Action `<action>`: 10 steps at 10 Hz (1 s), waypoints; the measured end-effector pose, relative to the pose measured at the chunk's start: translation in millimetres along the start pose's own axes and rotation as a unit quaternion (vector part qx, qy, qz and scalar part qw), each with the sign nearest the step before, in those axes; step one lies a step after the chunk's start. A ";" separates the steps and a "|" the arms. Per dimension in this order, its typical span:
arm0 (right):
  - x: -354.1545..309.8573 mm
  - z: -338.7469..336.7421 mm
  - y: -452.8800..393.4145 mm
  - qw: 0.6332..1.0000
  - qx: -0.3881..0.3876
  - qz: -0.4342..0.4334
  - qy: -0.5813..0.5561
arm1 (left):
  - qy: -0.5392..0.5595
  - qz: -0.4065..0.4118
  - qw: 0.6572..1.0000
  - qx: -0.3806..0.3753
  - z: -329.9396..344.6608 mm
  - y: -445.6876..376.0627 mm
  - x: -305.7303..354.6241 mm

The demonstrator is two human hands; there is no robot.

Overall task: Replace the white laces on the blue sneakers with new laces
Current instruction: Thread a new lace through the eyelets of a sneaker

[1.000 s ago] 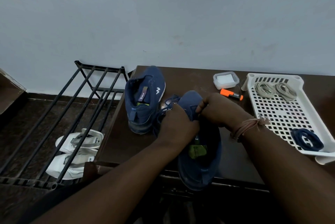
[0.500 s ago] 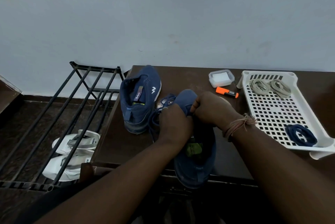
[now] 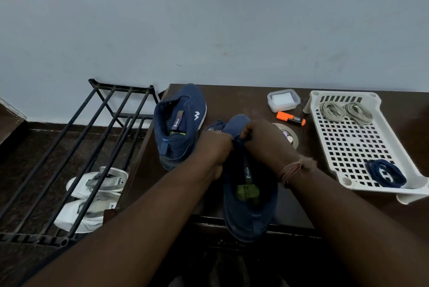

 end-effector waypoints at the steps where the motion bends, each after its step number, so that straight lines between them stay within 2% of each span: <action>1: -7.1 8.0 -1.3 0.997 0.022 -0.032 0.073 | 0.043 -0.022 0.999 0.002 1.0 0.7 -3.7; 2: -9.4 17.5 -6.2 0.993 0.018 -0.028 0.109 | 0.047 -0.027 0.999 0.001 0.6 -1.9 -5.2; 3: -12.9 18.6 -2.4 0.995 0.034 -0.019 0.094 | 0.021 -0.009 1.000 -0.009 0.0 -1.0 0.1; 4: -9.2 -9.7 0.2 0.997 0.063 0.011 0.035 | -0.022 0.041 0.999 -0.008 -2.6 -4.8 7.8; 5: 8.8 -78.0 1.4 0.975 0.174 0.038 -0.133 | -0.047 0.048 0.998 -0.015 -3.2 -2.3 7.7; 6: 31.6 -112.0 6.1 0.801 0.199 0.022 -0.565 | -0.036 0.046 0.998 -0.018 -4.1 1.8 7.5; 7: 38.2 -86.3 5.3 0.738 0.138 0.082 -0.656 | -0.038 0.040 0.998 -0.014 -3.9 1.7 5.6; 8: 27.1 -64.7 -1.5 0.932 0.121 0.038 -0.338 | -0.026 0.043 0.999 -0.022 -1.0 3.9 4.8; 9: 3.2 -10.9 -10.5 0.997 0.036 -0.062 0.010 | 0.033 0.052 0.998 -0.020 1.1 12.5 5.8; 10: 3.0 27.4 -18.7 0.980 -0.026 -0.057 0.187 | 0.081 0.054 0.995 -0.019 2.2 13.2 4.1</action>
Point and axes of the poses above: each hand's wrist, its own y-axis away from the middle knuckle, its own z-axis out of the palm, x = y × z, the point moved 9 cm from there along -y, towards the middle knuckle
